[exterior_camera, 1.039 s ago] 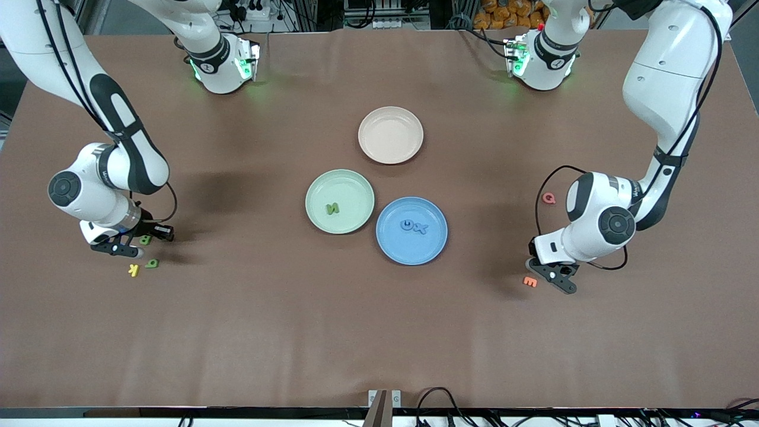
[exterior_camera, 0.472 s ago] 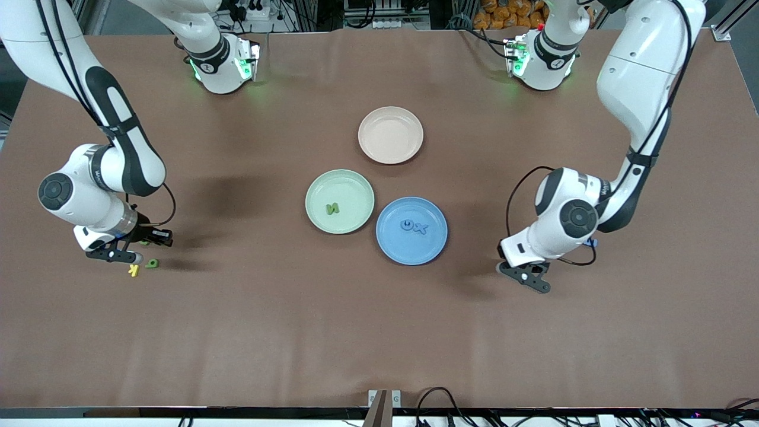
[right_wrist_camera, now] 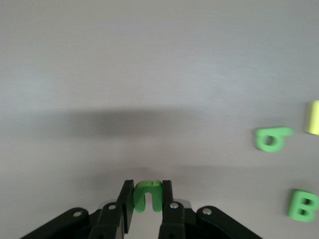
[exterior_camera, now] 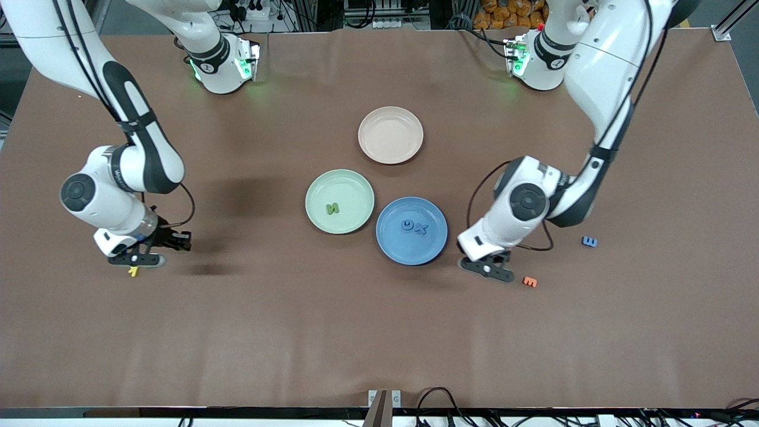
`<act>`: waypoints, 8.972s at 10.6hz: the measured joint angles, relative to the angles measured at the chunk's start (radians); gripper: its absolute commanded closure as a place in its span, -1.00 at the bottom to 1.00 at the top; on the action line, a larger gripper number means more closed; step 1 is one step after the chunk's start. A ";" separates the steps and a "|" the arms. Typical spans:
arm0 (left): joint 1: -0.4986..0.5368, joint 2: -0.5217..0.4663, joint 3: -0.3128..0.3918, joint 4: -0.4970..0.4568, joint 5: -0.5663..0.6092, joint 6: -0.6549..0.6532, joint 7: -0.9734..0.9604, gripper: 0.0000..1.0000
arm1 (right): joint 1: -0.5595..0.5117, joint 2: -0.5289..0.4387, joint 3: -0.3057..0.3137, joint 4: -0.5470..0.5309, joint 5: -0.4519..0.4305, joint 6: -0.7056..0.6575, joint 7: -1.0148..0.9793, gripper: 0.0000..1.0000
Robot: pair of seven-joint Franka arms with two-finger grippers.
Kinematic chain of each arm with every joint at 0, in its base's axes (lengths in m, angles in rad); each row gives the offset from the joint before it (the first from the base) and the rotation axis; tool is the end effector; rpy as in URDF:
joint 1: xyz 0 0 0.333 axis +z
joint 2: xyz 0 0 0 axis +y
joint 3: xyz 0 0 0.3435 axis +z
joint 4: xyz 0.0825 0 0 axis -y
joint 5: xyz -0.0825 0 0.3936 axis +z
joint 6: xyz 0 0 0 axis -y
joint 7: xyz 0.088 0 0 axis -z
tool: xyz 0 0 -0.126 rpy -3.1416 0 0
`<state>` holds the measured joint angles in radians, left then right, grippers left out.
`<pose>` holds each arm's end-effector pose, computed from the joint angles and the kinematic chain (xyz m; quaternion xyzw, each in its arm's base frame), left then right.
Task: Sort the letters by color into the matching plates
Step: 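Release the n and a onto the green and blue plates with both grippers, then move both grippers back to the remaining letters, then lower the right gripper onto the b while the left gripper reaches the m, then grasp the green b with the right gripper while the left gripper grasps m, then carry the blue m to the blue plate with the left gripper and release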
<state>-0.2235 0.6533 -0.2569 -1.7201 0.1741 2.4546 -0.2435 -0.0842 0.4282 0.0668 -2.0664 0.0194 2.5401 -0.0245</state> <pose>0.6367 -0.3078 0.2239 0.9867 -0.1526 0.0440 0.0354 0.6144 -0.0114 0.2256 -0.9995 0.0076 -0.0235 0.0190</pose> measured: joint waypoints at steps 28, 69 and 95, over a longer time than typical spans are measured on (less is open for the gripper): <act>-0.223 0.014 0.088 0.014 0.079 -0.018 -0.430 -1.00 | 0.591 0.072 0.003 0.088 0.000 -0.009 0.488 -1.00; 0.577 -0.110 0.001 -0.329 0.081 0.119 0.481 1.00 | -0.132 0.238 -0.036 0.224 -0.004 0.037 -0.046 -0.85; -0.008 -0.126 -0.035 -0.178 0.081 0.132 -0.495 1.00 | -0.166 0.224 -0.036 0.192 -0.004 0.065 -0.104 -0.43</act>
<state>-0.2313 0.5274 -0.2918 -1.8978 0.2551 2.5864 -0.7388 -0.2503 0.6524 0.0304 -1.8746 0.0152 2.6054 -0.1283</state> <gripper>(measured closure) 0.599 0.291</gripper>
